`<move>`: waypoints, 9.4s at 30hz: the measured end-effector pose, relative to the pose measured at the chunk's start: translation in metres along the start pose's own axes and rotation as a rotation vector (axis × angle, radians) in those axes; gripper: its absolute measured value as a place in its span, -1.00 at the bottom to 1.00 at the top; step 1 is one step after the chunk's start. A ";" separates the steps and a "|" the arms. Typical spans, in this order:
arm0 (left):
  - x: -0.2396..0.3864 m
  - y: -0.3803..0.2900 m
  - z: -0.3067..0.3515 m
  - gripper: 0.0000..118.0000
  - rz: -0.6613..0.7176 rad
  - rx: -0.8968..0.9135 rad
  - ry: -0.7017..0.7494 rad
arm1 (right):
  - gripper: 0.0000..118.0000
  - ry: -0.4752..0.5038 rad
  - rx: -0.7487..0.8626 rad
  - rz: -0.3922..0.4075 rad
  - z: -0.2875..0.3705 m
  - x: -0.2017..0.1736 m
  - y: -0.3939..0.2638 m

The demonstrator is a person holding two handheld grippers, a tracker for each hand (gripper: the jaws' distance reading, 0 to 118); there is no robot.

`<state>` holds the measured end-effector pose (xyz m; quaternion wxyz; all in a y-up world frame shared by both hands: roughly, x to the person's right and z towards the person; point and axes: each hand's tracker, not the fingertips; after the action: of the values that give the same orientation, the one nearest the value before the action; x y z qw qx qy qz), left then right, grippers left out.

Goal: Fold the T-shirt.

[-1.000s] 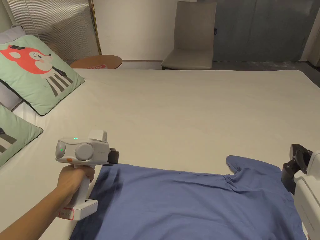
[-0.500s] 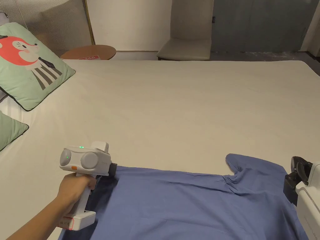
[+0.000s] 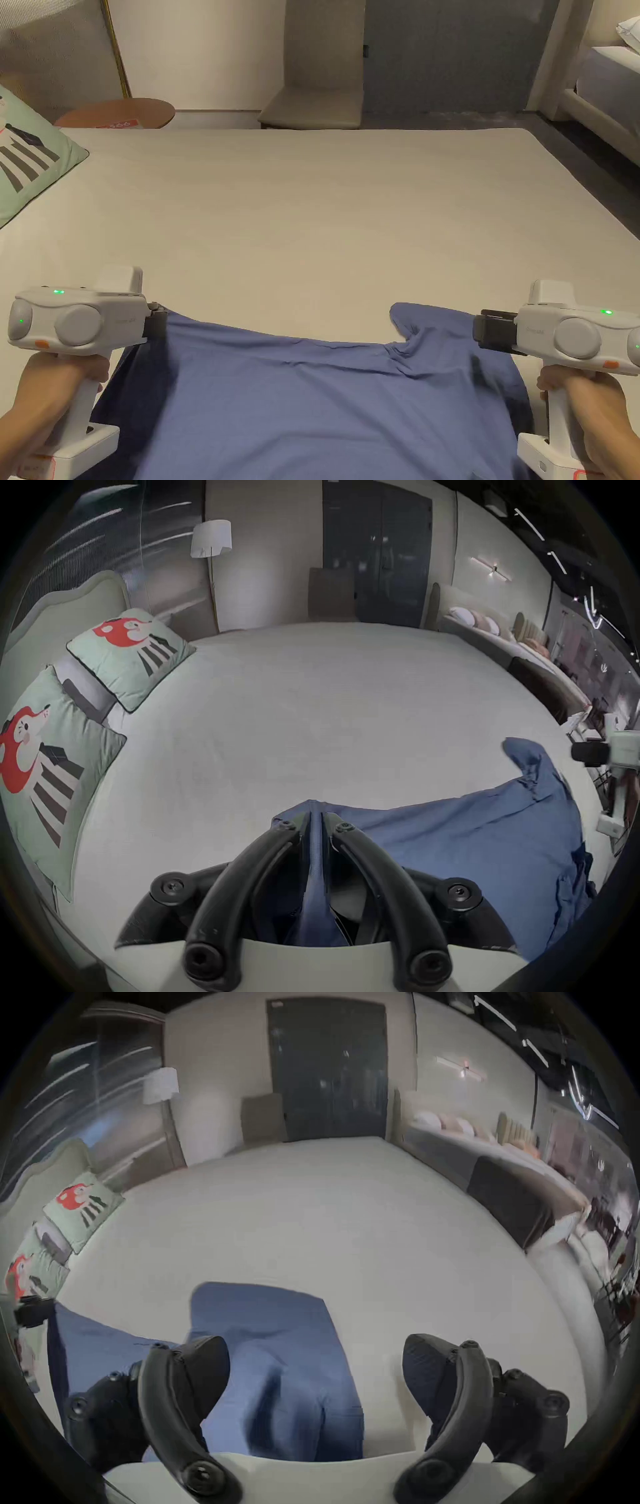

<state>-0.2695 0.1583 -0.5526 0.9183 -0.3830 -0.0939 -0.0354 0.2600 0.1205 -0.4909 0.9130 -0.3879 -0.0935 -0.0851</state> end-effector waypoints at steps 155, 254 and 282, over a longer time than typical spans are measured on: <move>0.120 -0.201 0.294 -1.00 0.098 0.713 0.141 | -0.98 -0.023 0.742 0.170 0.344 -0.056 -0.186; 0.029 -0.166 0.051 -0.88 0.129 -0.057 0.152 | -0.84 -0.060 0.078 0.181 0.078 -0.011 -0.152; 0.130 -0.183 0.271 0.76 0.044 0.701 0.106 | 0.71 0.004 0.685 0.171 0.321 -0.052 -0.192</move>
<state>-0.2069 0.2229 -0.2121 0.9980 -0.0440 -0.0445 -0.0009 0.1322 0.2253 -0.1516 0.9941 -0.0653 -0.0818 0.0271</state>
